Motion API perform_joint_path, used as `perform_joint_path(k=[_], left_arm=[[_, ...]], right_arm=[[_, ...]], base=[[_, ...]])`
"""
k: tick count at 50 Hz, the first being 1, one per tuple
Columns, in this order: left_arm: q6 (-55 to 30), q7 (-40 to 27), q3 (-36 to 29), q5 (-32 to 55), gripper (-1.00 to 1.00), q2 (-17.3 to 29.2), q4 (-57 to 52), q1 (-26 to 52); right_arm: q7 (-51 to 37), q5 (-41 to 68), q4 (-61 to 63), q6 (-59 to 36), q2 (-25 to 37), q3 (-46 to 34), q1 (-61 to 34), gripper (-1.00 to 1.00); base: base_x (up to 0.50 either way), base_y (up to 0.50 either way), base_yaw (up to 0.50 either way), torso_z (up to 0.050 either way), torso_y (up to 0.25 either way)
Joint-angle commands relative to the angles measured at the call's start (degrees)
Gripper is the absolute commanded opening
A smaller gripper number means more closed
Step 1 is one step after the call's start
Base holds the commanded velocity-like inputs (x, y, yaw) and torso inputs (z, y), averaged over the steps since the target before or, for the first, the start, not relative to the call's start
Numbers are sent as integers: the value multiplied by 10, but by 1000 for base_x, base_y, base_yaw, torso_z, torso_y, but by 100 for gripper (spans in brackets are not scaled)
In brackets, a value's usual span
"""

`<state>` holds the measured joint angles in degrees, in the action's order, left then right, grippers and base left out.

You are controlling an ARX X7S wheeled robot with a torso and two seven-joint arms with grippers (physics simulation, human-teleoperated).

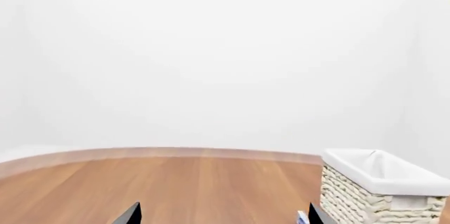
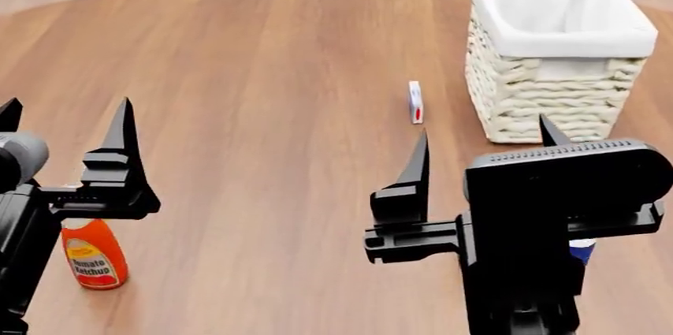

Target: Pick up the alphabet soup and the cream cheese box, and put them in the basket.

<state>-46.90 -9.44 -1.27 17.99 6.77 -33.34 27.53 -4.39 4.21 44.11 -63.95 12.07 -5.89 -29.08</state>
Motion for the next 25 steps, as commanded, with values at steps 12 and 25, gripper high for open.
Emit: perform_joint_path(k=[12,25], left_arm=[[4,-11,-2,15,100,9,2,1],[6,-17,-5,21,100,14,1,2]], right_arm=[[-3,8,2,-12,1,-7,-17,100],[-5,11,2,-17,3,-10,-22,100]], base=[[500,0,0,0,0],[500,0,0,0,1]])
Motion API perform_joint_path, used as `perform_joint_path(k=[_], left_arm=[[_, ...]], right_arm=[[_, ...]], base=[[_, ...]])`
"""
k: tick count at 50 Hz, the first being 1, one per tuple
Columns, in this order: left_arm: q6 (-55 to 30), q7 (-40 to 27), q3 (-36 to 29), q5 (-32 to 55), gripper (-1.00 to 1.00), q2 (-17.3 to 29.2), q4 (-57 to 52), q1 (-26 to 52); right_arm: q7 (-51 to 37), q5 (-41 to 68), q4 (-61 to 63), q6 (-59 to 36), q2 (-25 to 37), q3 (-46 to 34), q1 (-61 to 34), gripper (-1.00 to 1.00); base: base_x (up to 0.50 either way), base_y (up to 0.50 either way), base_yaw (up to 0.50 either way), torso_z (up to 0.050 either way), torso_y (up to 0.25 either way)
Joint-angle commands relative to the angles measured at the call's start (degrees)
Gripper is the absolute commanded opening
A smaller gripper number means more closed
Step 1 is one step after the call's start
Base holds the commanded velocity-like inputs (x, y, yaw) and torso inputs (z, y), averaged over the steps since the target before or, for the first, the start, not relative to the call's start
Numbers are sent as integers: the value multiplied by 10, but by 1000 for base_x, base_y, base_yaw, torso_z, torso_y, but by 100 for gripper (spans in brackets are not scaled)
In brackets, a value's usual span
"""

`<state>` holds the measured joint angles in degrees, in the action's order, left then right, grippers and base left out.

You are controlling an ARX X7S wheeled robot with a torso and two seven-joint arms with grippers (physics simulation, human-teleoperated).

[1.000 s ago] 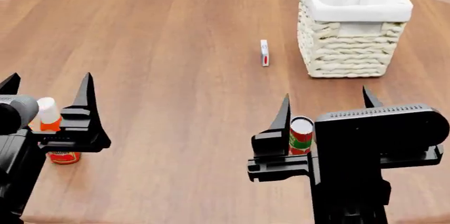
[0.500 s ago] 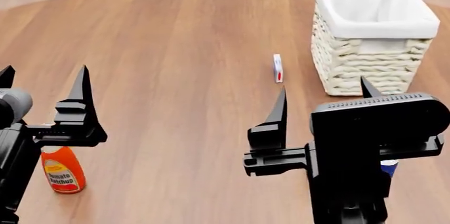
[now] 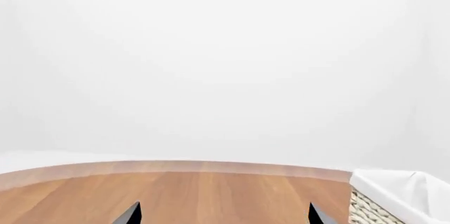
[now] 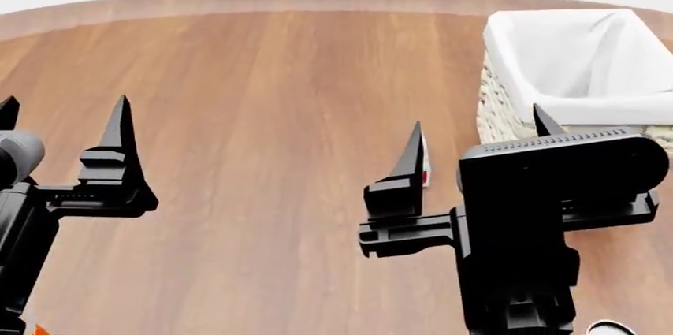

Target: Pick up the alphabet soup and the cream cheese box, and put them in the basket.

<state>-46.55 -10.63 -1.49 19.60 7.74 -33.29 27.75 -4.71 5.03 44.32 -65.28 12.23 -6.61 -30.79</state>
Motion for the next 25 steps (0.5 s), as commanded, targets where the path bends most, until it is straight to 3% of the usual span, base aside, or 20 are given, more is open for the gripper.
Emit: perform_joint_path(k=[1,25], left_arm=[[3,-5,-2,6,100,4,1,-1],[3,-16,-7,18,100,13,-5,3]], right_arm=[[-2,3,0,-4,1,-3,-5,100],[-6,9,4,-12,5,-9,-11,100]], base=[[500,0,0,0,0],[500,0,0,0,1]])
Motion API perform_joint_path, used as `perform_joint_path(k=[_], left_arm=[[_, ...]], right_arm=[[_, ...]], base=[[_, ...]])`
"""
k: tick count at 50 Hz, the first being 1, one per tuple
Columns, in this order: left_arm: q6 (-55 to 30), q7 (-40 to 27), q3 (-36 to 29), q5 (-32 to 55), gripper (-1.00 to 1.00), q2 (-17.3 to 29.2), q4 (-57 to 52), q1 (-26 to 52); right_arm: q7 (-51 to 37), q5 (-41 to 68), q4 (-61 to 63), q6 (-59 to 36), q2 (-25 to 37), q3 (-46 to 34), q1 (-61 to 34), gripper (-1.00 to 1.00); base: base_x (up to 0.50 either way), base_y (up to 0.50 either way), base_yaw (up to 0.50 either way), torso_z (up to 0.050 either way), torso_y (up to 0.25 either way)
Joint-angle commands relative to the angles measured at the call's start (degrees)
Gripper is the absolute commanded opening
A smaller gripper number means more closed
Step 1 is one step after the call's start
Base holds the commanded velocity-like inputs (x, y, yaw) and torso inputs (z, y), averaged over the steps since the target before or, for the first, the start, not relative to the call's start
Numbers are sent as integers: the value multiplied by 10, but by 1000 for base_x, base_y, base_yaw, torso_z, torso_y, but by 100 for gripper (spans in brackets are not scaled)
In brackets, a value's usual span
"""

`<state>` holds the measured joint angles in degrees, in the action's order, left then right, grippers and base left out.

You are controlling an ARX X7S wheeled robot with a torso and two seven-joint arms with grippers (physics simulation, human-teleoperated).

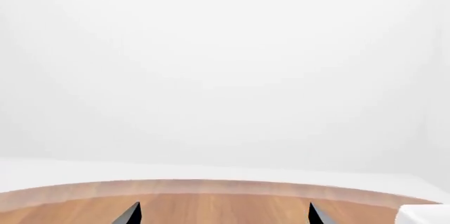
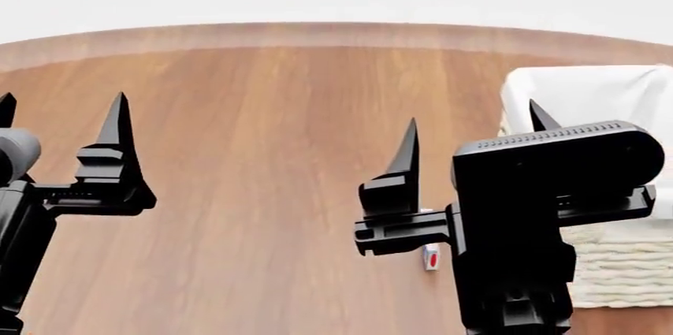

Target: Pick up the alphabet soup and the cream cheese box, and put them in the basket.

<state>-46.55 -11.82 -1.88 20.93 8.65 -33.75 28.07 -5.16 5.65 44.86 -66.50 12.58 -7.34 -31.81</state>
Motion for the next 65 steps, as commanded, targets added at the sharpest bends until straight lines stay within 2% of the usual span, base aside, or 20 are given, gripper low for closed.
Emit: perform_joint_path(k=[1,14,26,32,33,34,35,36,39,43,44,47,52,57,62,65], left_arm=[[3,-4,-3,5,100,4,1,0],[9,-8,-6,9,100,8,4,-3],[13,-11,-10,12,100,12,7,-5],[15,-13,-13,12,100,16,7,-6],[14,-12,-13,12,100,17,8,-5],[14,-13,-13,12,100,17,9,-4],[14,-13,-13,12,100,18,10,-2],[14,-13,-14,13,100,18,11,-1],[10,-15,-13,15,100,20,7,1],[6,-17,-11,19,100,21,4,4],[4,-18,-10,20,100,22,3,5],[5,-19,-11,20,100,23,4,6],[7,-21,-12,21,100,23,7,8],[8,-22,-12,23,100,25,8,8],[11,-22,-12,24,100,27,10,7],[13,-23,-13,24,100,28,11,7]], right_arm=[[-2,3,-2,1,1,-2,-1,100],[-4,5,-9,8,3,-6,3,100],[-5,9,-4,10,6,-6,8,100],[16,43,2,-91,-10,28,-27,100],[14,47,16,-160,-12,36,-51,100],[14,49,25,-183,-17,49,-61,100],[13,77,36,-235,-13,69,-83,100],[-29,133,28,-235,0,83,-86,100],[-276,391,-48,-235,94,157,-132,100],[-620,734,-122,-206,153,145,-169,100],[-672,820,-138,-188,177,124,-174,100],[-717,1050,-147,-157,205,102,-179,100],[-808,1188,-164,-69,263,38,-187,100],[-821,1239,-154,-24,292,34,-169,100],[-839,1289,-129,20,351,-3,-141,100],[-833,1280,-119,31,367,-2,-125,100]], base=[[500,0,0,0,0],[500,0,0,0,1],[0,0,0,0,1],[0,0,0,0,0],[0,0,0,0,0],[0,0,0,0,0],[0,0,0,0,0],[0,0,0,0,0],[0,0,0,0,0],[0,0,0,0,0],[0,0,0,0,0],[0,0,0,0,0],[0,0,0,0,0],[0,0,0,0,0],[0,0,0,0,0],[0,0,0,0,0]])
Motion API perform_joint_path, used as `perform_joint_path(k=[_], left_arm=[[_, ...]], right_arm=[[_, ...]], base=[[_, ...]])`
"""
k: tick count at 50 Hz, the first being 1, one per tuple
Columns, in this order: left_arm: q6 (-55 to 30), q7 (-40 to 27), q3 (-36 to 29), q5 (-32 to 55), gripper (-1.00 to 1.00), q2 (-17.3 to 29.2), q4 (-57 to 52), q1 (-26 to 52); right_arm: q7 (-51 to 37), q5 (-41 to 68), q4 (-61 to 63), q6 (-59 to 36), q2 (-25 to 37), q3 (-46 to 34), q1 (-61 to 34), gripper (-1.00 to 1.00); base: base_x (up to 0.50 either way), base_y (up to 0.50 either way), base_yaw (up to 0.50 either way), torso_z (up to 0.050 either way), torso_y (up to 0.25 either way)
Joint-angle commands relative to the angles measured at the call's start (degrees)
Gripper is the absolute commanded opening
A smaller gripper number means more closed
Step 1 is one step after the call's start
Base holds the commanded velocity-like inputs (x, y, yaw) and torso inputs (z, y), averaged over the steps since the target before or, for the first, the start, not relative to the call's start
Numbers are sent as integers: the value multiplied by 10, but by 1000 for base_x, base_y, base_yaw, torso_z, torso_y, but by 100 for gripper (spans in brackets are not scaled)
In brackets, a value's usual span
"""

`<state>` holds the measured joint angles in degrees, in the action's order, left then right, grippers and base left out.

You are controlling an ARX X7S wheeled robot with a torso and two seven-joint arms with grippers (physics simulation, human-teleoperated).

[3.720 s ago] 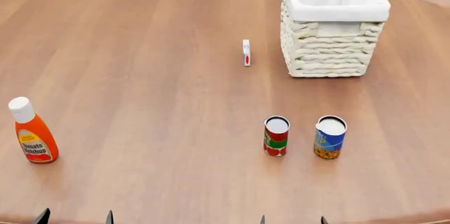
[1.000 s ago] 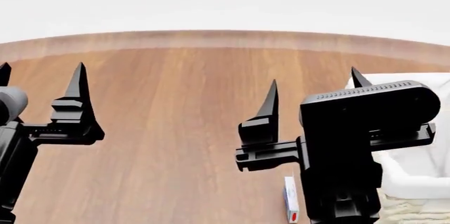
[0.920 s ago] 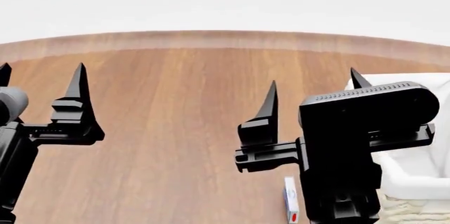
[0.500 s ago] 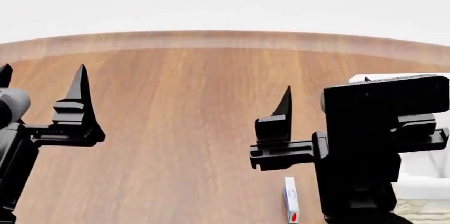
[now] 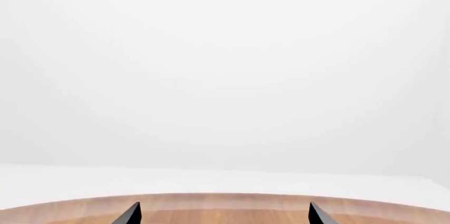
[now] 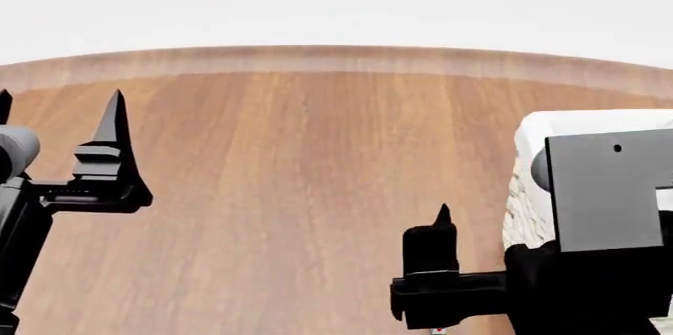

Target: Pick up the alphabet soup and the cream cheese box, and put them in the basket.

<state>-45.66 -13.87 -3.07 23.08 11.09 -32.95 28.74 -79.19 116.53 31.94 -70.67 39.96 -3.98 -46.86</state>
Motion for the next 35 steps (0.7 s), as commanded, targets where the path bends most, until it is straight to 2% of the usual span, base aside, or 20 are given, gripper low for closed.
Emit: perform_joint_path(k=[1,6,8,11,12,13,14,27,35], left_arm=[[5,-2,0,3,100,4,5,1],[7,-2,-1,4,100,6,8,0],[10,-1,-2,3,100,7,12,0],[10,-2,-4,3,100,8,12,-1],[10,-1,-5,4,100,8,13,1],[10,-1,-6,5,100,8,13,1],[9,-2,-6,5,100,8,11,1],[8,-4,-7,13,100,11,7,0],[11,-5,-9,14,100,12,11,-1]], right_arm=[[-89,173,11,77,106,-28,63,100],[-65,170,14,85,115,-12,124,100],[-46,151,16,90,118,34,205,100],[-37,147,22,95,122,57,243,100],[11,135,4,65,97,134,329,100],[18,131,4,60,96,144,415,100],[19,129,-2,54,99,139,449,100],[46,103,-16,42,85,154,501,100],[48,105,-6,54,92,191,521,100]], base=[[0,0,0,0,0],[0,0,0,0,0],[0,0,0,0,0],[0,0,0,0,0],[0,0,0,0,0],[0,0,0,0,0],[0,0,0,0,0],[0,0,0,0,0],[0,0,0,0,0]])
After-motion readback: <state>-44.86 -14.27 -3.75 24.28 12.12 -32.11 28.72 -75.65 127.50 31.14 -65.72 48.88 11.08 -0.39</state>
